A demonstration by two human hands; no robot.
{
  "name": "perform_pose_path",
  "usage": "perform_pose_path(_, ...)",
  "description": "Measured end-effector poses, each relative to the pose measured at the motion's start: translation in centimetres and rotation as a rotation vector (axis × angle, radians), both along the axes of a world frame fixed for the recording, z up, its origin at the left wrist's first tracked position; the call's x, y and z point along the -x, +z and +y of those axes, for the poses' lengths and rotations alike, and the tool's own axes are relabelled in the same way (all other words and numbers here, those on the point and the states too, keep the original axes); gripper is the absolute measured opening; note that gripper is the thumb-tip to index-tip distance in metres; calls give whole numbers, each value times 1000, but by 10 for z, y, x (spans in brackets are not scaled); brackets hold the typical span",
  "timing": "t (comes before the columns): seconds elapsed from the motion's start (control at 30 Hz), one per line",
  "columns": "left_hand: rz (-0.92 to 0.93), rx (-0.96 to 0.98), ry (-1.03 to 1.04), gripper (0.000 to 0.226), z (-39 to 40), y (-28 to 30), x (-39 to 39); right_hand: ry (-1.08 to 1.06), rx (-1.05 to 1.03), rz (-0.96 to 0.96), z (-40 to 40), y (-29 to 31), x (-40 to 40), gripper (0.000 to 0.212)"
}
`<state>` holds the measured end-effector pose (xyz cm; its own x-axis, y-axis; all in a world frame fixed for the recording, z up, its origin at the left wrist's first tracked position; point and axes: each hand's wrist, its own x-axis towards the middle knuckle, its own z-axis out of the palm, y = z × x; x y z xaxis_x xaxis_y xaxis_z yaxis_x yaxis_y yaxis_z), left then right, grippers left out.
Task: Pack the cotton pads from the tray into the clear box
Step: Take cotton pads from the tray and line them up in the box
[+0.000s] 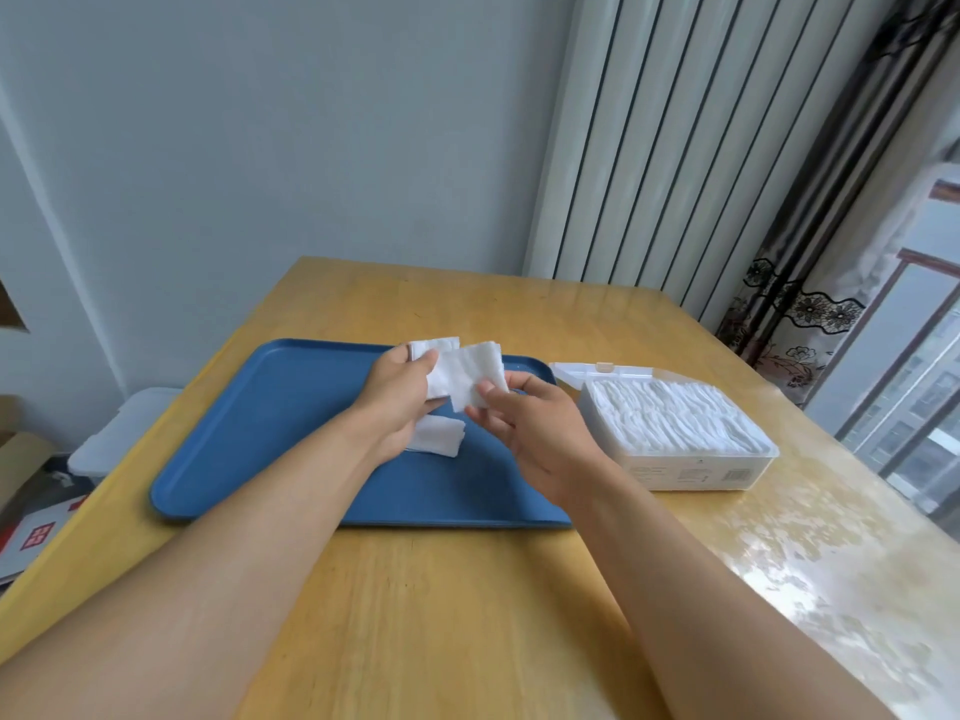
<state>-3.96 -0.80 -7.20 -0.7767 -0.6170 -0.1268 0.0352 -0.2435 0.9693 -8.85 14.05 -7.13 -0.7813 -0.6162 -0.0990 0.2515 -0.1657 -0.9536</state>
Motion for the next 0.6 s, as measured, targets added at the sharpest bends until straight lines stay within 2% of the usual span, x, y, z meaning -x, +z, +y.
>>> perform_pose_path(0.07, 14, 4, -27, 25, 7, 4, -1, 61, 108, -110, -1, 5, -5, 23)
perform_pose_path(0.13, 32, 5, -53, 31, 14, 9, -4, 44, 123, -129, -2, 6, -7, 19)
perform_pose_path(0.3, 111, -52, -111, 35, 21, 11, -1, -38, -87, 12, -1, 6, -8, 24)
perform_pose_path(0.43, 116, -118, -186, 68, 21, 10, 2, -70, -115, -1, -2, 7, -8, 26)
perform_pose_path(0.5, 124, -74, -203, 60, 24, 11, 2, -72, -112, -6, -1, 6, -7, 25)
perform_pose_path(0.6, 106, 58, -175, 31, 28, 7, 2, -59, -88, -28, 1, 6, -8, 26)
